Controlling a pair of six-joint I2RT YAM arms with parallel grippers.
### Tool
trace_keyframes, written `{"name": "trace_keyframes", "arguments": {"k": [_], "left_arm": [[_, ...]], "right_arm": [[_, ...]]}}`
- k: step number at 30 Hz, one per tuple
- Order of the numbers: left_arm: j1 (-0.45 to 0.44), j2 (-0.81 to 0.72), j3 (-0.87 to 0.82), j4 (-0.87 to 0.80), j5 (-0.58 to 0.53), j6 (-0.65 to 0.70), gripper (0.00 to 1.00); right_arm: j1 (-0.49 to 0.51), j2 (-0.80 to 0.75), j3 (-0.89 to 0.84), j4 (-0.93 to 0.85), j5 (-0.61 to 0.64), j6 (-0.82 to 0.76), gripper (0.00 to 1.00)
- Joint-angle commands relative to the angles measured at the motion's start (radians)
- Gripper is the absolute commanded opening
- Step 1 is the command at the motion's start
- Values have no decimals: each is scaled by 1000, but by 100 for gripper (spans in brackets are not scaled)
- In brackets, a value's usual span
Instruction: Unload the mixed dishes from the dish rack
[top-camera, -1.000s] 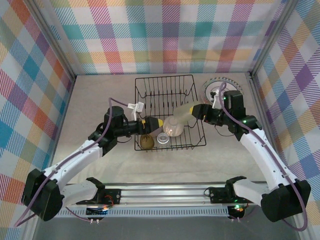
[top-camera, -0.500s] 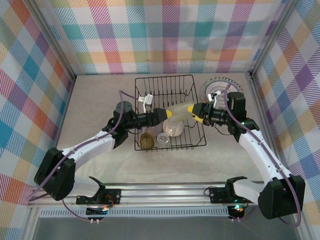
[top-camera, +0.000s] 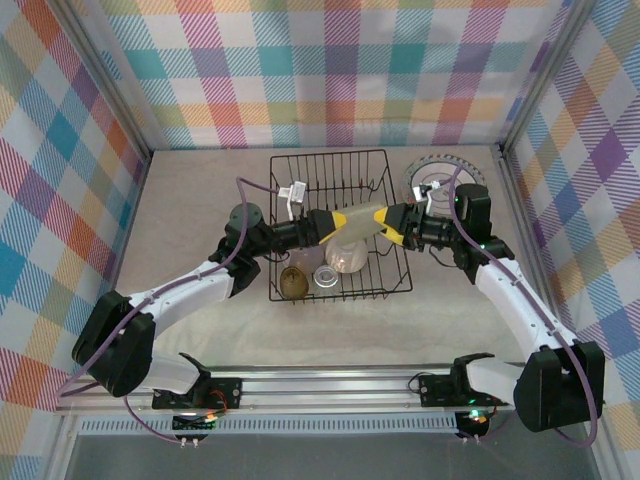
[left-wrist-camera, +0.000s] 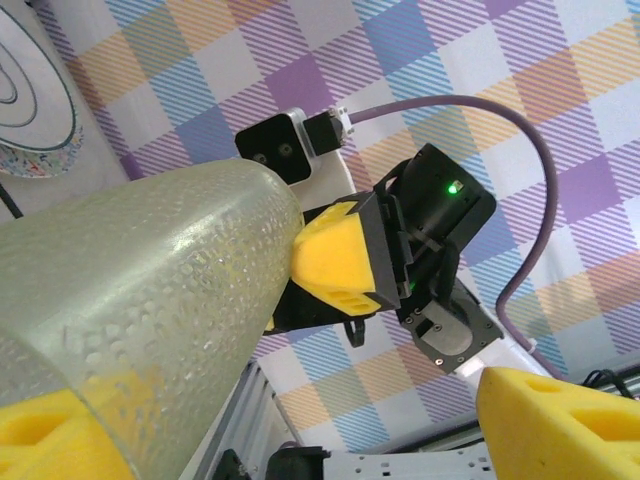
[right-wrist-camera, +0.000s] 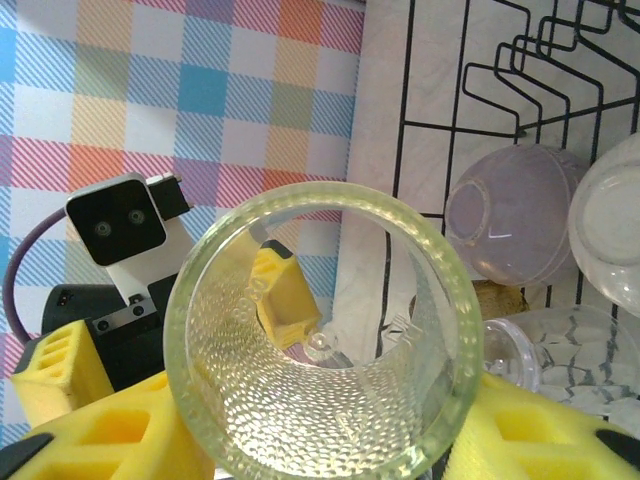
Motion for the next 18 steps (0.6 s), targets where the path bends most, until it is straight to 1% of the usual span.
{"name": "trace_keyframes", "arguments": {"k": [1,6,9,12,15,18], "left_arm": [[-17,-38,-18,94,-18,-22,78],[-20,-51,-32,79,-51,-28,68],[-28,-47,-34,84,-66,-33,59],[-41,-36,-31,105,-72,-41,46],[-54,-22,-24,120,-75,-48,31],[-63,-13,-18,128,-80,-53,10]], "right_arm": [[-8,18,-10,70,-32,27,27],[-9,39,-18,130,-54,65,27],[-9,43,-22,154,-66,77,27],[-9,41,-27,156,-71,78,27],[-9,39,-29,161,-75,77,27],[-9,36,-34,172,-81,83,28]]}}
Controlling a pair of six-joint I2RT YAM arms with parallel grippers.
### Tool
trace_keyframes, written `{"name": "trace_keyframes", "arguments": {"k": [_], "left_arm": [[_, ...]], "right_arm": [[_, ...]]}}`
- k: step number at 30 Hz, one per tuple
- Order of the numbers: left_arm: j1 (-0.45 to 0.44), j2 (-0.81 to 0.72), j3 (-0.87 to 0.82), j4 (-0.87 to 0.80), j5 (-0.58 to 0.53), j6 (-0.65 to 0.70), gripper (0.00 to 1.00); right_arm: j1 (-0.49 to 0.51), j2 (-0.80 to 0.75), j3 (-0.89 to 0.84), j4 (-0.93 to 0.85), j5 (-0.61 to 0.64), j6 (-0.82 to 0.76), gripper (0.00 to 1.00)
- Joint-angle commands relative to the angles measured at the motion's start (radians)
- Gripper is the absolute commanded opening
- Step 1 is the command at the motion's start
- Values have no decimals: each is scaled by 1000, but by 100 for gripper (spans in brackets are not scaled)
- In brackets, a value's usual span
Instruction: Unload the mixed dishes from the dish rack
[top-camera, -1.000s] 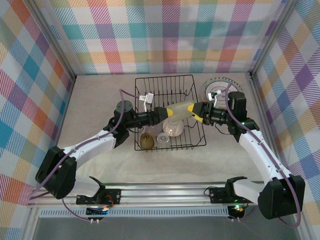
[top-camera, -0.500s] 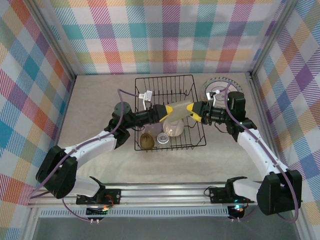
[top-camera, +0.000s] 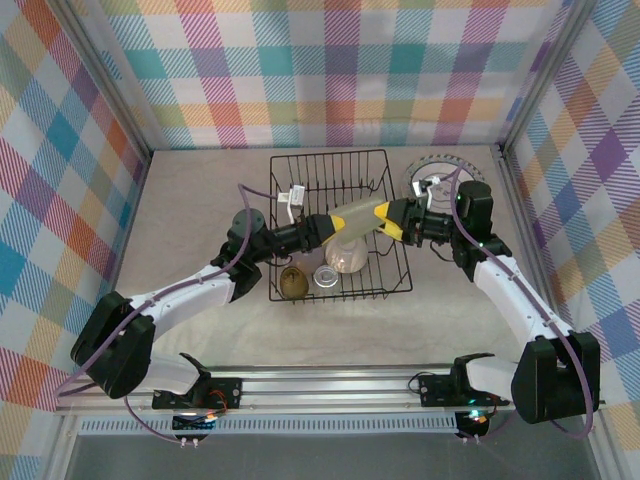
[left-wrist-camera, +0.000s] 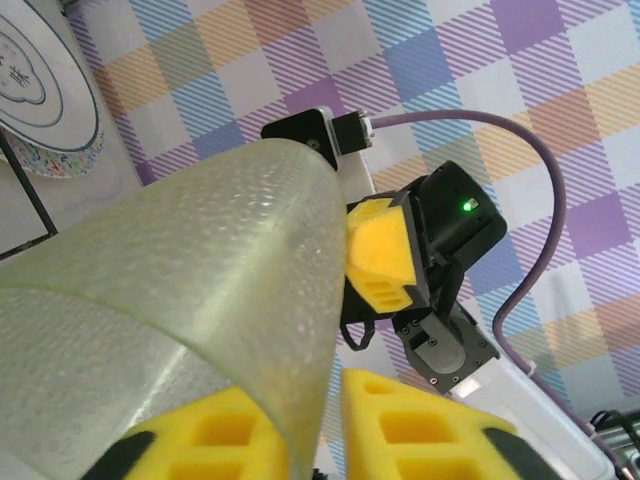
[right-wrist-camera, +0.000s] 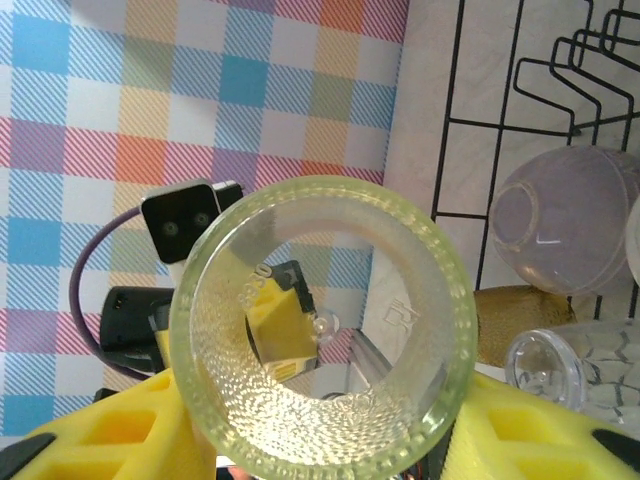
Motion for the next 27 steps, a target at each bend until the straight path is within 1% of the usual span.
{"name": "trace_keyframes", "arguments": {"k": [1,2,4,5,6,7,8,9,10,12,14,15,17,18,20,23,24,26,27], "left_arm": [[-32,-3,14,123,12,-10,4],[-35,-2,15,123,11,-11,0],[-37,-3,17,123,5,-10,0],[-38,-6,16,123,2,-10,0],[-39,-7,16,125,0,-8,0],[-39,-11,14,125,-4,-8,0],[-39,-14,13,123,-9,-6,0],[-39,-17,12,117,-13,-4,0],[-39,-19,14,110,-16,1,0],[-39,-28,17,82,-24,15,0],[-39,-44,27,26,-39,45,0],[-39,-55,34,-11,-47,64,0],[-38,-89,65,-141,-70,135,0],[-38,-105,86,-225,-91,173,0],[-32,-145,157,-467,-157,281,0],[-17,-175,282,-779,-245,445,0],[-14,-179,327,-880,-285,497,0],[-3,-169,450,-1149,-414,618,0],[4,-158,507,-1241,-466,664,0]], "right_arm": [[4,-1,-17,22,2,-8,28],[4,-1,-19,29,-2,-6,29],[4,-2,-21,40,-8,-3,33],[4,-3,-22,44,-10,-4,38],[4,-5,-23,48,-12,-7,44],[4,-10,-23,53,-15,-14,58],[4,-17,-25,54,-13,-21,75],[4,-24,-24,51,-9,-29,89],[4,-34,-25,43,-2,-41,100],[3,-60,-19,-4,26,-83,99],[5,-104,-2,-105,89,-167,99],[6,-130,7,-162,131,-210,99],[11,-194,15,-248,210,-288,99],[14,-218,14,-271,232,-308,99],[20,-263,13,-314,271,-354,99],[27,-298,11,-362,294,-400,99],[30,-303,7,-370,295,-407,99],[34,-313,-5,-374,289,-419,99],[37,-313,-10,-373,285,-425,99]]}}
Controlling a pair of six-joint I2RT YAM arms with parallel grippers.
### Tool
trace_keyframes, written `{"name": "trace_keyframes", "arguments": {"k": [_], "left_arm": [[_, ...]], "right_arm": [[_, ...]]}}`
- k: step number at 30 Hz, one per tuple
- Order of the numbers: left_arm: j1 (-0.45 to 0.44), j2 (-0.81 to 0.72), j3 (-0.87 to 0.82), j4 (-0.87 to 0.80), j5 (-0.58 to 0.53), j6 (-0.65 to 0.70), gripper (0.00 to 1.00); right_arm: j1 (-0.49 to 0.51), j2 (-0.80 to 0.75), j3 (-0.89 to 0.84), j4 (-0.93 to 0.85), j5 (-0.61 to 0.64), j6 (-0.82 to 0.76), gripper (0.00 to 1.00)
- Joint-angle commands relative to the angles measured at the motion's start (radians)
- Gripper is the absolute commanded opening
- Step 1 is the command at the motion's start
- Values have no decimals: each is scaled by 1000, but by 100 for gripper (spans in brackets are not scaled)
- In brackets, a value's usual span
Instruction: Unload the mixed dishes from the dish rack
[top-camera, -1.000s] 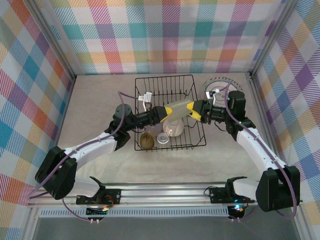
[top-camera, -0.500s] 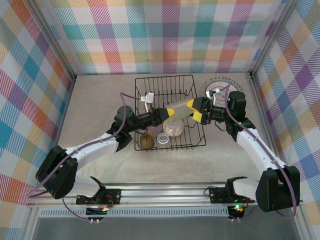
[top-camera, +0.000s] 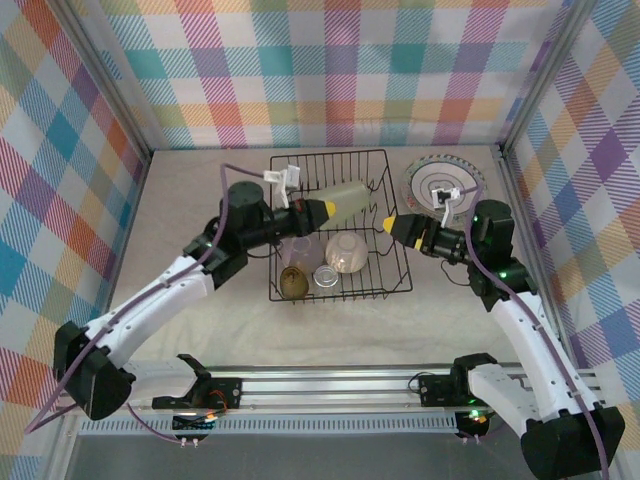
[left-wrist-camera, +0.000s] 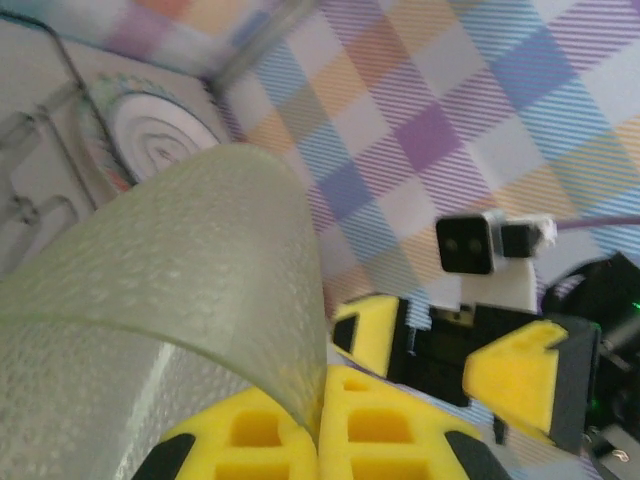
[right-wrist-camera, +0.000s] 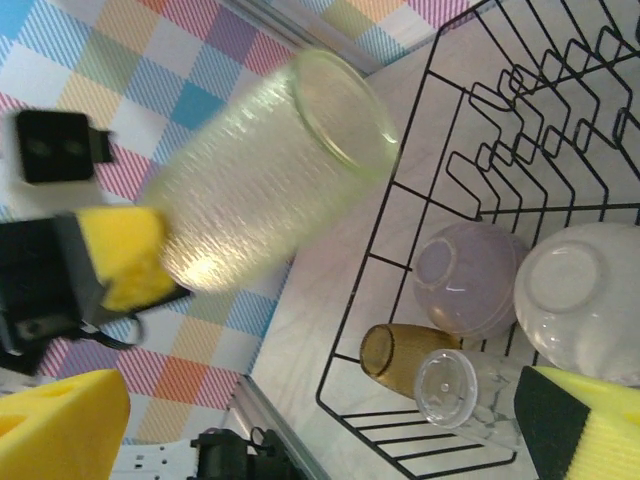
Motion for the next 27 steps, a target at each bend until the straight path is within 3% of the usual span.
{"name": "trace_keyframes", "arguments": {"k": [1,6,14,18,24,27], "left_arm": [[29,-5,173,-492,-233,277,0],[101,105,401,-787,-440,469,0],[190,224,542,-889,-590,713,0],[240,308,590,-938,-612,852,0],[324,452,647,-973,-509,1022,0],[353,539,693,-985,-495,1045,0]], "right_arm": [[12,-10,-5,-53,20,-79,99],[40,-15,-15,-56,18,-106,99],[99,-19,-7,-106,37,-161,99],[120,-18,-19,-116,40,-165,99],[138,-28,-36,-133,44,-165,99],[146,-26,-41,-143,47,-163,99]]}}
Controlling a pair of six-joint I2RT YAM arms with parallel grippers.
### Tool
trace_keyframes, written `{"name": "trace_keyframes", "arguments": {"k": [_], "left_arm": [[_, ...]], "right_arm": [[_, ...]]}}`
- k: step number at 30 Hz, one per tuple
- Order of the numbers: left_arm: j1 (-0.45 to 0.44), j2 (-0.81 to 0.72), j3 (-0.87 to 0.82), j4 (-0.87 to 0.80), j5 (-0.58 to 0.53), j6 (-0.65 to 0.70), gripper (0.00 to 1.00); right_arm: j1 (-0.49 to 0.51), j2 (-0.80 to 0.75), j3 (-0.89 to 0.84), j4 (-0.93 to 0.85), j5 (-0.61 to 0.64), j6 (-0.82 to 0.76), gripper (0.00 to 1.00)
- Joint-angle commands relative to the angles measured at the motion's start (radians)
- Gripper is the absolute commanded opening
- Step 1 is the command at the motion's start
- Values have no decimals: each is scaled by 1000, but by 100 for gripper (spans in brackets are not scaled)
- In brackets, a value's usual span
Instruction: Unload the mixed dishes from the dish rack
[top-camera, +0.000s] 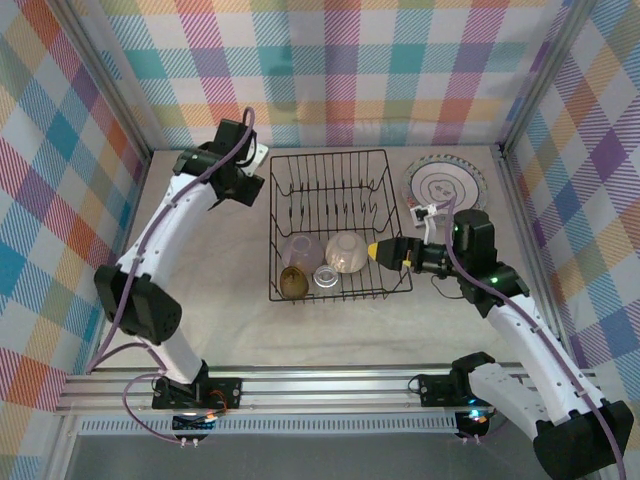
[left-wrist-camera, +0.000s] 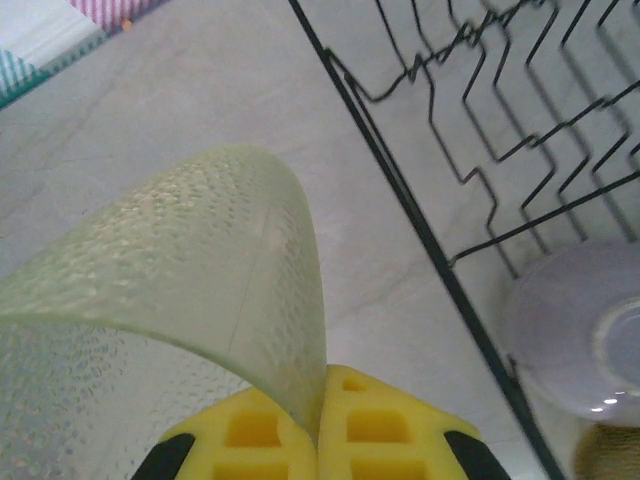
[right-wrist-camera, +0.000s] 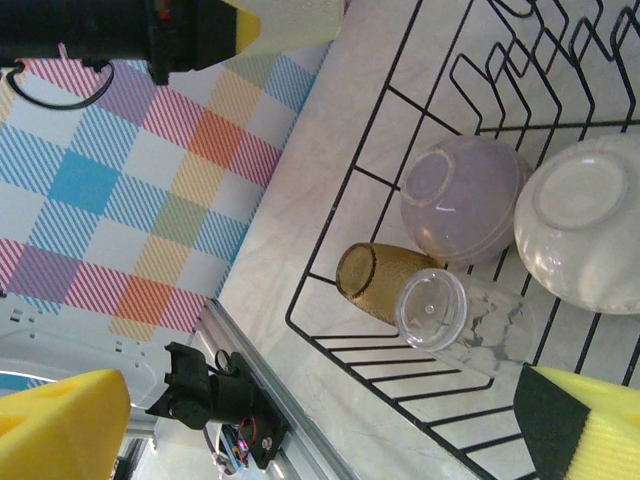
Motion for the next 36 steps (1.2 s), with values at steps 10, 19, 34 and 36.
{"name": "trace_keyframes", "arguments": {"k": [10,19,34,36], "left_arm": [[99,342,271,-71,83,92,0],[126,502,407,-121,85,102,0],[126,600,484,-211,29,123,0],[126,602,487,-218,27,129,0]], "right_arm": [[73,2,-7,-58,43,-40,99],[200,29,23,-138,144,-111,99],[257,74,62,-200,184,-153,99],[260,82,64,-195,186,-149,99]]}}
